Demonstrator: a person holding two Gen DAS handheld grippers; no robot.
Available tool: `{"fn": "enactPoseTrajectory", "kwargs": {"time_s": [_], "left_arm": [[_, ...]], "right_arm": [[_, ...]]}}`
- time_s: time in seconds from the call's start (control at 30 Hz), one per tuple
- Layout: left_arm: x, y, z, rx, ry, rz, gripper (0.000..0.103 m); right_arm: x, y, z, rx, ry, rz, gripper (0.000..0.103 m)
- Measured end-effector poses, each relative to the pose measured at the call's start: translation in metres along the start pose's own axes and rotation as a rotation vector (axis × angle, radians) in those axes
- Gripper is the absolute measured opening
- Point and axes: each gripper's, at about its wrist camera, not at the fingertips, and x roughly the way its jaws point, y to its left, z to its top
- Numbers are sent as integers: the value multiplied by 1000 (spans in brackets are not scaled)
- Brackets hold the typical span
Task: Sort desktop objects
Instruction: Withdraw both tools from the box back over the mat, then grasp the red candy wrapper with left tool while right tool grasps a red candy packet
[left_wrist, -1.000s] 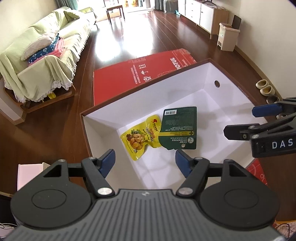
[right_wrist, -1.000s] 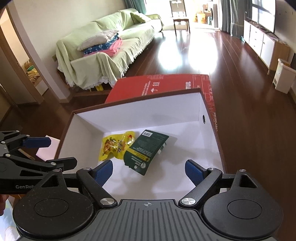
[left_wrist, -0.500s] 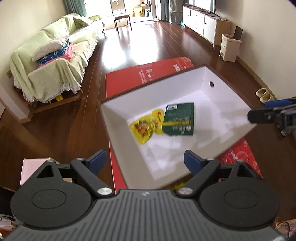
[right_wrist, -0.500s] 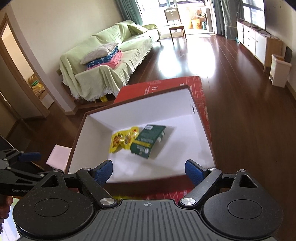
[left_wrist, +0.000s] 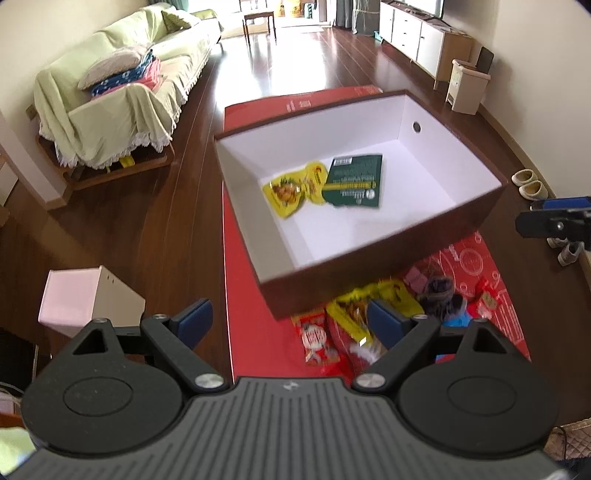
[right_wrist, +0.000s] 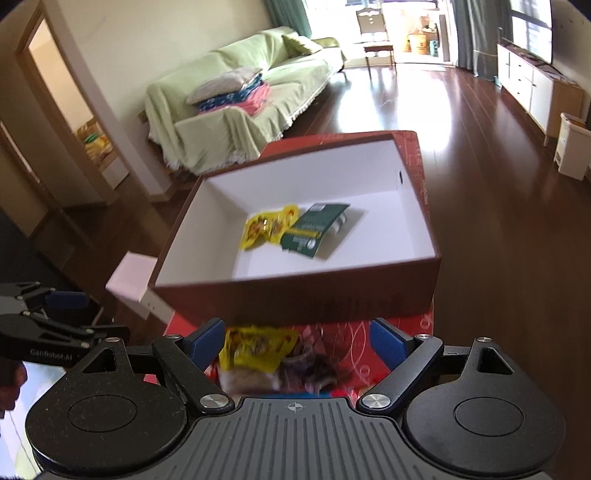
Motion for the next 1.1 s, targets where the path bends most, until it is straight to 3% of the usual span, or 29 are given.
{"fn": "enactPoseTrajectory", "kwargs": {"time_s": [0.3, 0.63, 0.83, 1.1], "left_arm": [[5, -3, -31, -24, 65, 3, 89], [23, -8, -53, -46, 131, -28, 88], [38, -15, -61, -45, 183, -77, 88], [54, -24, -65, -22, 229, -71, 88]], "right_arm": [[2, 1, -30, -67, 58, 3, 88], [8, -7, -66, -46, 159, -11, 88], [13, -4, -74, -87, 194, -25, 88], [28, -5, -73, -109, 235, -57, 88]]}}
